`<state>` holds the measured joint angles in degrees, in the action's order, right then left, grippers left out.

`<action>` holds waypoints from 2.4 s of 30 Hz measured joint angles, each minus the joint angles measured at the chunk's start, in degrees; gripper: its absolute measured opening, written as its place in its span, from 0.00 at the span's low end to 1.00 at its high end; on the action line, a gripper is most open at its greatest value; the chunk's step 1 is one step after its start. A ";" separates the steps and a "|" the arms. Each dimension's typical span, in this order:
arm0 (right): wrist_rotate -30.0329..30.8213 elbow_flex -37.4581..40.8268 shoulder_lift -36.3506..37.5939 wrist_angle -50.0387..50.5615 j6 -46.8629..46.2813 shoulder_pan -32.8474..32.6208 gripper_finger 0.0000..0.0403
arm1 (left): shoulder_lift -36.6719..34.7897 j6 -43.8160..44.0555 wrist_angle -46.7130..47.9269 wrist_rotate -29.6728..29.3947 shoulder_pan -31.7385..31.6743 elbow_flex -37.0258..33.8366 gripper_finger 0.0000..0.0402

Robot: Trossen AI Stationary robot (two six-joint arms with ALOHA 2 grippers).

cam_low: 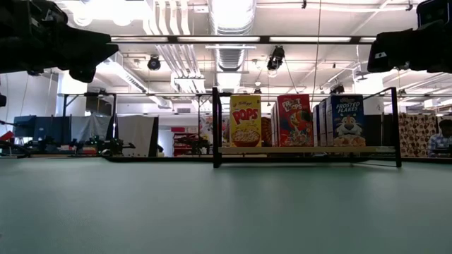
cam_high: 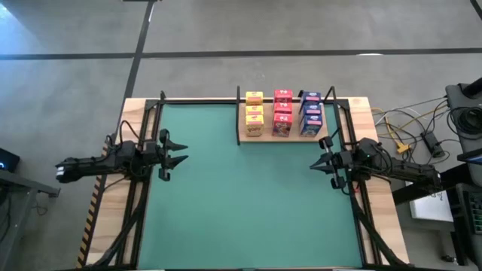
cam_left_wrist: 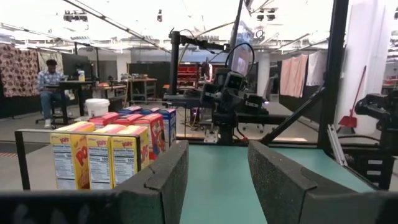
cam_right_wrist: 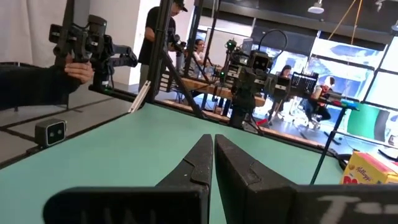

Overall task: Stack cereal on shelf
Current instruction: Return to Home Position

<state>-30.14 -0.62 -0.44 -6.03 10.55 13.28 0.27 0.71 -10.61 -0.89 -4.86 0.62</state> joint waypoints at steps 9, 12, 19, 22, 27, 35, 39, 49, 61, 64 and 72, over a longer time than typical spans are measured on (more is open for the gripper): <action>2.19 0.00 -0.81 0.25 5.54 0.11 0.02 | 1.20 -0.18 0.89 -0.04 0.00 0.22 0.37; 2.20 0.00 -0.79 0.25 5.07 0.11 0.02 | 1.31 -0.18 0.94 -0.04 0.00 0.22 0.37; 2.20 0.02 -0.81 0.22 4.80 0.11 0.02 | 1.29 -0.16 0.80 -0.07 0.00 0.27 0.37; 2.20 0.02 -0.81 0.22 2.29 0.11 0.02 | 1.29 -0.15 0.79 -0.07 0.00 0.31 0.37; 2.19 0.02 -0.81 0.22 -0.29 0.11 0.02 | 1.29 -0.15 0.83 -0.07 0.00 0.31 0.37; 2.20 0.03 -0.81 0.22 -0.09 0.10 0.02 | 1.31 -0.15 0.90 -0.09 0.00 0.31 0.37; 2.19 0.04 -0.84 0.22 -0.09 0.11 0.02 | 1.31 -0.15 0.92 -0.09 0.00 0.31 0.37; 2.21 0.04 -0.81 0.22 -0.07 0.11 0.02 | 1.31 -0.15 0.90 -0.09 0.00 0.33 0.37; 2.19 0.04 -0.82 0.22 -0.07 0.09 0.02 | 1.31 -0.15 0.85 -0.09 0.00 0.33 0.37; 2.21 0.04 -0.84 0.22 -0.07 0.11 0.02 | 1.31 -0.15 0.85 -0.09 0.00 0.33 0.37; 2.19 0.04 -0.84 0.22 -0.07 0.11 0.02 | 1.31 -0.15 0.85 -0.09 0.00 0.35 0.37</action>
<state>-27.94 -0.58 -1.28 -5.80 10.48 13.39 1.58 0.56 -9.76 -0.97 -4.86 0.97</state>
